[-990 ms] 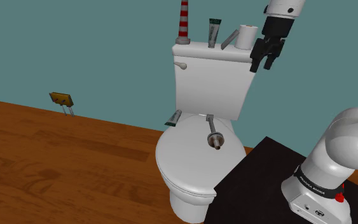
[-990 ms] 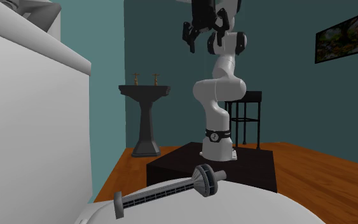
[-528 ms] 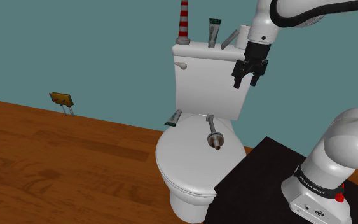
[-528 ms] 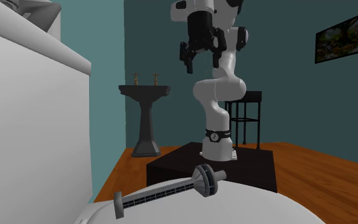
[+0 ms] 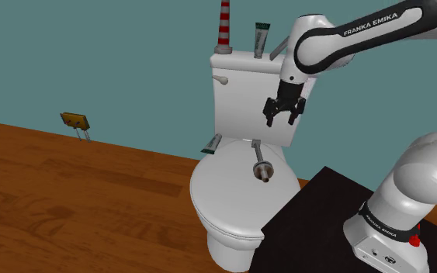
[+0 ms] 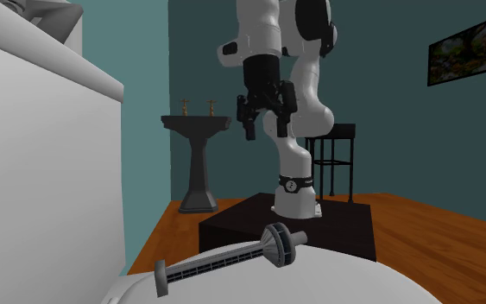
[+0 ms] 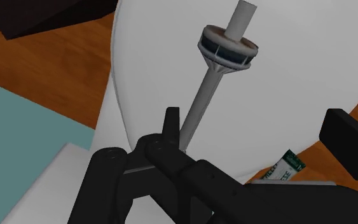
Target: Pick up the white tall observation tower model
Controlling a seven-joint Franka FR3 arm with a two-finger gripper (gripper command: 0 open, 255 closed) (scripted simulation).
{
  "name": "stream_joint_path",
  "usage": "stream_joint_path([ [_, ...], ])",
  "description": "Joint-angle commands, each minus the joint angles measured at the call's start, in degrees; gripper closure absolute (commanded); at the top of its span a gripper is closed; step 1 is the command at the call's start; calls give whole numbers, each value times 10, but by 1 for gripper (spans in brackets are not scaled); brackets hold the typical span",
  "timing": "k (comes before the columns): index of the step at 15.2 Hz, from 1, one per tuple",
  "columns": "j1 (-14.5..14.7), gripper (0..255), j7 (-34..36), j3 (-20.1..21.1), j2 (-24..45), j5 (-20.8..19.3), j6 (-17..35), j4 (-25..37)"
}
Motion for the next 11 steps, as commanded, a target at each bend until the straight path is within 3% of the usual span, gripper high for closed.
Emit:
stream_joint_path([
  [1,-6,0,20,5,32,3,42,-12],
  [11,-36,0,123,17,253,-1,231,5],
])
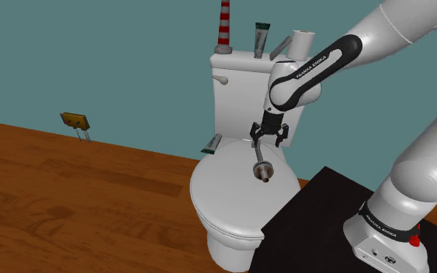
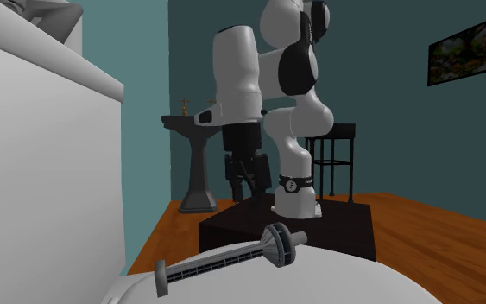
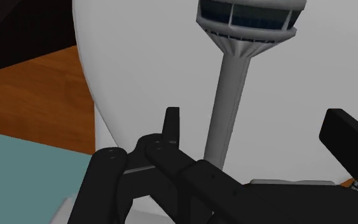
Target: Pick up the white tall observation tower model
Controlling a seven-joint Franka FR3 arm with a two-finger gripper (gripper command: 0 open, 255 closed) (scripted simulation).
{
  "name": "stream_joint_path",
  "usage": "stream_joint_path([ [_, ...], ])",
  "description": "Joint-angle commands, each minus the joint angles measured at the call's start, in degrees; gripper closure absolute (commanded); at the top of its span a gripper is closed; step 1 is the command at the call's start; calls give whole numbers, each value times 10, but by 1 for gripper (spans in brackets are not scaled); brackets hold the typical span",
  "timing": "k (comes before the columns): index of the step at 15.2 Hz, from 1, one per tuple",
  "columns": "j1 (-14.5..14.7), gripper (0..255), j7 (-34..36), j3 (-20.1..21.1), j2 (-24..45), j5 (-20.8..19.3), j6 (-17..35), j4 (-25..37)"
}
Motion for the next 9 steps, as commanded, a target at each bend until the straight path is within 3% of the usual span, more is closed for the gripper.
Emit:
stream_joint_path([
  [1,-3,0,24,1,52,-3,37,12],
  [4,-6,0,51,-5,114,-7,78,30],
  [9,-5,0,49,-6,154,-9,118,30],
])
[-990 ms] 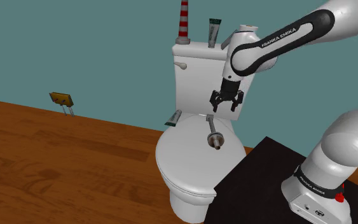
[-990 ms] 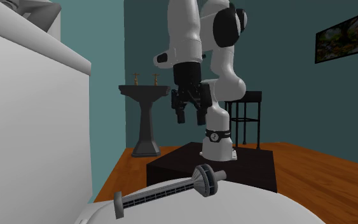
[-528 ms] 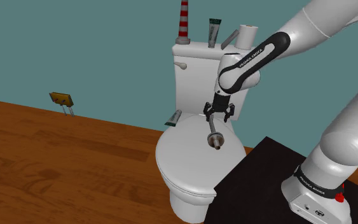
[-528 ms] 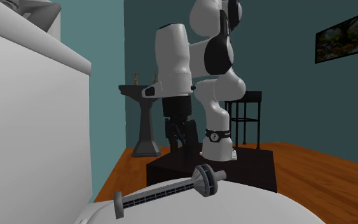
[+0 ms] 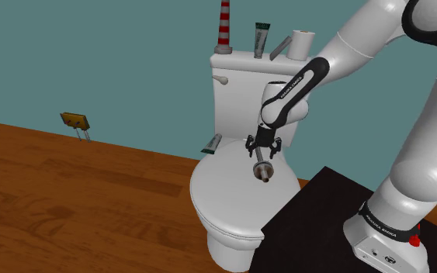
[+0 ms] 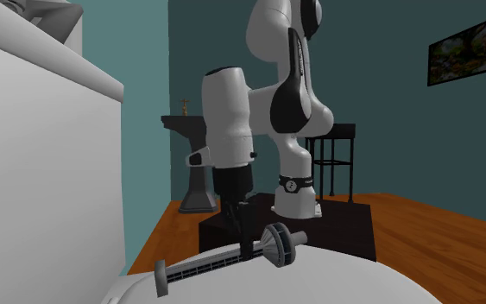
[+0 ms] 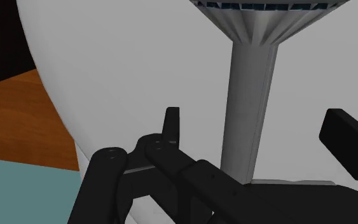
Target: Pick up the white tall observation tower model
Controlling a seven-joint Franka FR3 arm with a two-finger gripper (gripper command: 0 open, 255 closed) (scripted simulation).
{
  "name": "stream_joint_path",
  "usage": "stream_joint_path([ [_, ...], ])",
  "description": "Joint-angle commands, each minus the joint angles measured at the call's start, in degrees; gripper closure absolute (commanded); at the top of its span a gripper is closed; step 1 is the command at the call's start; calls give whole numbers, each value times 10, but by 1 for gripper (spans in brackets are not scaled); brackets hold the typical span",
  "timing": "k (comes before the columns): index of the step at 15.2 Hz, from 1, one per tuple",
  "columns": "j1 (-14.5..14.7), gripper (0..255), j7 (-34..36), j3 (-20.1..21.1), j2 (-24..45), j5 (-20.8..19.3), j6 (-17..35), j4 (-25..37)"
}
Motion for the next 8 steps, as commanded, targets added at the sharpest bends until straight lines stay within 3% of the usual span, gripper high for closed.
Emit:
stream_joint_path([
  [1,0,0,0,-1,19,-1,16,3],
  [4,1,0,0,-1,32,-2,29,3],
  [5,1,255,0,-1,33,-2,28,5],
  [8,1,255,-1,-1,33,-2,28,5],
])
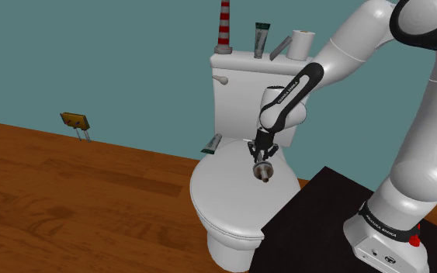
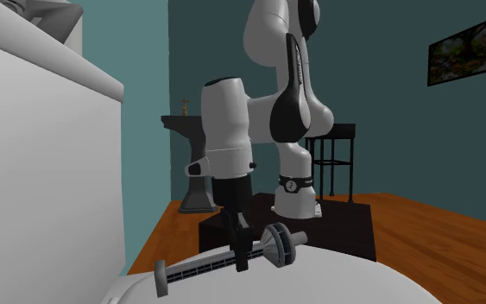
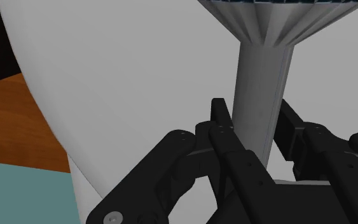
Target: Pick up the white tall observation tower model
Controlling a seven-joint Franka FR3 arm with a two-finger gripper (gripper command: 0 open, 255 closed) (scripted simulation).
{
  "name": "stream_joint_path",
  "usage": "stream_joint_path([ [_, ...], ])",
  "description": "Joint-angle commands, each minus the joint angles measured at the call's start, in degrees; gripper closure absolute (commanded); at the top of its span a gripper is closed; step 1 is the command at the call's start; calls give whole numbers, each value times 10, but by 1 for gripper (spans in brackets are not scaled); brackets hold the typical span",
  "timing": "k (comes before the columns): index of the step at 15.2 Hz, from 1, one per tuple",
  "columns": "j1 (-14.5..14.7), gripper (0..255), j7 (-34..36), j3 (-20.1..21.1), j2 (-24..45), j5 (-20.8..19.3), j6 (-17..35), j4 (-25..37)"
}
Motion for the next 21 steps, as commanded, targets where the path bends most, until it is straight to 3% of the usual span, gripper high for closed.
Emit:
stream_joint_path([
  [1,0,255,0,0,1,0,0,0],
  [6,0,255,0,0,0,0,1,-2],
  [21,-2,255,5,2,-117,5,-120,4],
])
